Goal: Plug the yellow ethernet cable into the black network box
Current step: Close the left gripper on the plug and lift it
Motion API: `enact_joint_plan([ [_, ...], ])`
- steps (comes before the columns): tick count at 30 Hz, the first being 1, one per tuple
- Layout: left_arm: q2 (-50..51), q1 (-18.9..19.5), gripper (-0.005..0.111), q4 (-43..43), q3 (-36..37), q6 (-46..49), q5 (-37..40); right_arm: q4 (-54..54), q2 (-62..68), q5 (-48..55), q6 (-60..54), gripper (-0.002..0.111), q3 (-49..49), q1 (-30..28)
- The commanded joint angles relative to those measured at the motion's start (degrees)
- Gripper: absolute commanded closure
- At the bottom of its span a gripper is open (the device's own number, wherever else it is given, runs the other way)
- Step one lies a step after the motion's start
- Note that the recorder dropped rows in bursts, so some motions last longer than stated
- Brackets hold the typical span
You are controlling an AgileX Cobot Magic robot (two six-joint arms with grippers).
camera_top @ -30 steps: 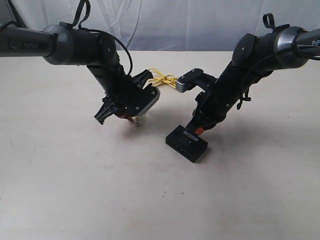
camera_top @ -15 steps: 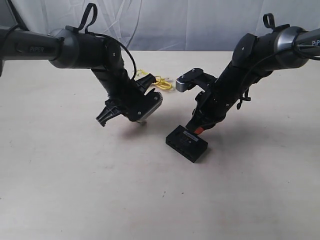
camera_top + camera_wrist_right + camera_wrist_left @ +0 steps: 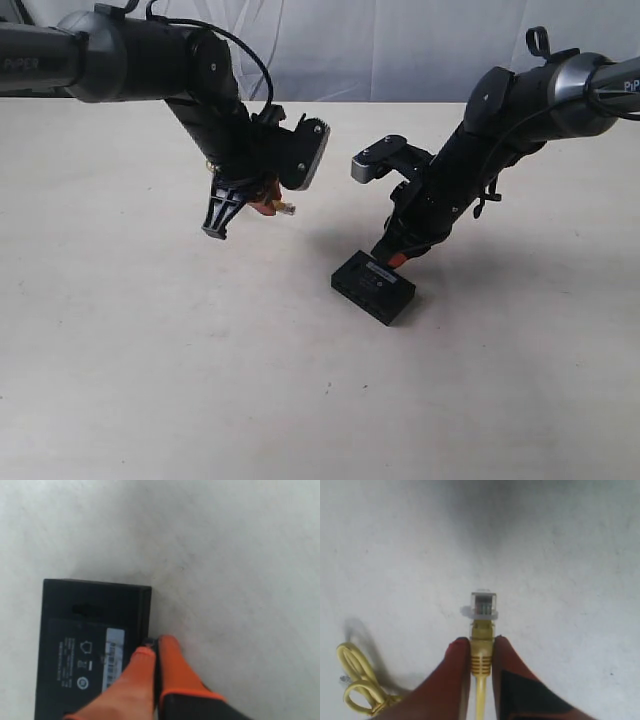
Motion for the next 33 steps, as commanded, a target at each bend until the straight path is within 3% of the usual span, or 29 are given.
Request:
enact_joint_plan([
  [1,-3.82,-0.24,0.107,1.23,2.05,-9.88,2.51,0.12,-0.01,0.00,-0.14,0.109,0.23,-0.27],
  [15,-16.76,-0.24,0.107,-0.64,19.02,-26.38,-1.65,0.12,-0.01,0.11,6.34,0.109,0.12,-0.27],
  [30,-24.09,-4.14,0.107,-9.42,36.87,-28.53,-12.28,-1.18,-0.01,4.06,10.54,0.109,0.12,-0.27],
  [33,-24.63,-6.16,0.107,-9.35,37.69,-34.29,-12.77,-1.32,-0.01,4.06,11.08,0.109,0.12,-0.27],
])
